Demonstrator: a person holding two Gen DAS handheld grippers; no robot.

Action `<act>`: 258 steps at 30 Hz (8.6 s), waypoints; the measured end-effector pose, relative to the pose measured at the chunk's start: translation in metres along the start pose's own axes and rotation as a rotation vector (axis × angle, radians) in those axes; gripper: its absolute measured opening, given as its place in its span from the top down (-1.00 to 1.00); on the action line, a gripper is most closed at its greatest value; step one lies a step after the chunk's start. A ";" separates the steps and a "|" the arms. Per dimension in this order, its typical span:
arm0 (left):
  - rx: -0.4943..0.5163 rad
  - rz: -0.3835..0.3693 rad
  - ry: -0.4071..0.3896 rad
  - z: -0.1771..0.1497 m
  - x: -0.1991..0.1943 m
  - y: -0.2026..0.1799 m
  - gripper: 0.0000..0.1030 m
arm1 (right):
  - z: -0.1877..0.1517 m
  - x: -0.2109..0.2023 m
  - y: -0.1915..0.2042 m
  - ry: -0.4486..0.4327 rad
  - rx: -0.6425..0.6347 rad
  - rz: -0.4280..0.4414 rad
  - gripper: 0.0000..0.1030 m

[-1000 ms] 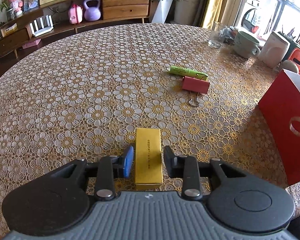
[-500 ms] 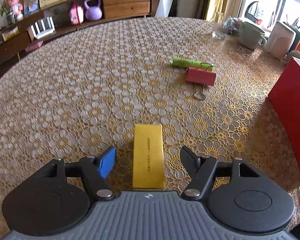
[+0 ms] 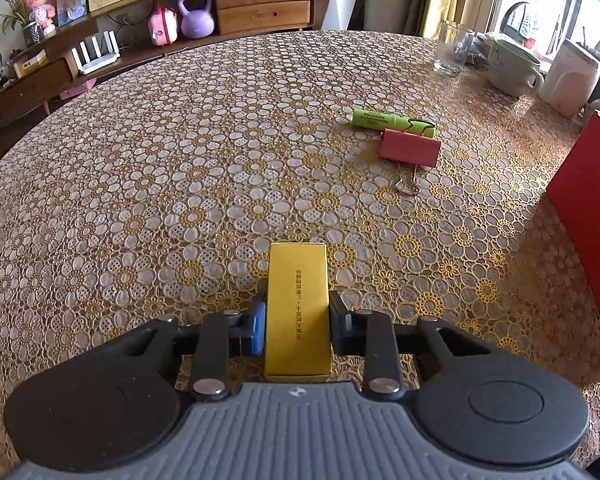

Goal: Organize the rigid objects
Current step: 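Carry the yellow box and red keychain over the red box with both tools, then open the left tool to drop the yellow box while the right tool releases the keychain, then withdraw both tools from the box toward the pink clip and green highlighter, then grasp the pink binder clip with the left tool while the right tool grasps the green highlighter, then carry the pink clip and green highlighter over the red box with both tools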

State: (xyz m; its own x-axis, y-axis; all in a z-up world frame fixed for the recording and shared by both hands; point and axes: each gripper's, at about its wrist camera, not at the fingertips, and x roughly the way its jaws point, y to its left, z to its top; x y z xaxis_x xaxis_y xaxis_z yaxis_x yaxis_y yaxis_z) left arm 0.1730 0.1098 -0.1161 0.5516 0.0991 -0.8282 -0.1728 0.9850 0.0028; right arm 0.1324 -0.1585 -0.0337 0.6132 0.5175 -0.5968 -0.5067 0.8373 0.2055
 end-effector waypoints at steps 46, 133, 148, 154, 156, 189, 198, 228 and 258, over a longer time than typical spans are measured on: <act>0.307 -0.317 -0.152 0.075 -0.101 -0.269 0.43 | -0.037 -0.069 -0.194 -0.037 0.147 -0.256 0.20; 0.138 -0.307 -0.179 0.021 -0.123 -0.110 -0.38 | 0.005 -0.034 -0.025 0.025 -0.082 -0.030 -0.65; 0.055 -0.231 -0.214 0.038 -0.074 -0.044 -0.61 | 0.069 0.065 0.011 0.135 -0.121 0.029 -0.74; 0.015 -0.213 -0.223 0.048 -0.046 -0.034 -0.68 | 0.087 0.117 0.017 0.214 -0.132 0.022 -0.74; 0.013 -0.212 -0.225 0.051 -0.038 -0.035 -0.69 | 0.089 0.135 0.015 0.250 -0.119 0.024 -0.74; 0.035 -0.070 -0.268 0.073 0.063 -0.089 -0.93 | 0.085 0.312 0.020 0.533 -0.205 0.088 -0.18; 0.049 -0.049 -0.268 0.077 0.072 -0.097 -0.40 | 0.080 0.323 0.022 0.531 -0.216 0.086 0.14; 0.042 -0.103 -0.281 0.068 0.010 -0.089 0.03 | 0.090 0.224 -0.018 0.372 -0.054 0.041 0.70; 0.190 -0.222 -0.353 0.044 -0.141 -0.198 0.03 | 0.053 -0.018 -0.101 0.142 0.080 -0.049 0.70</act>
State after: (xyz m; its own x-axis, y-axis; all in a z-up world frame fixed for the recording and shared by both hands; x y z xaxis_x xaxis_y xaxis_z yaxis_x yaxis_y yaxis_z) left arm 0.1652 -0.0927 0.0252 0.8086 -0.1072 -0.5785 0.1156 0.9930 -0.0226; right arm 0.2045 -0.2426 -0.0030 0.5410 0.4503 -0.7103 -0.4253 0.8751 0.2309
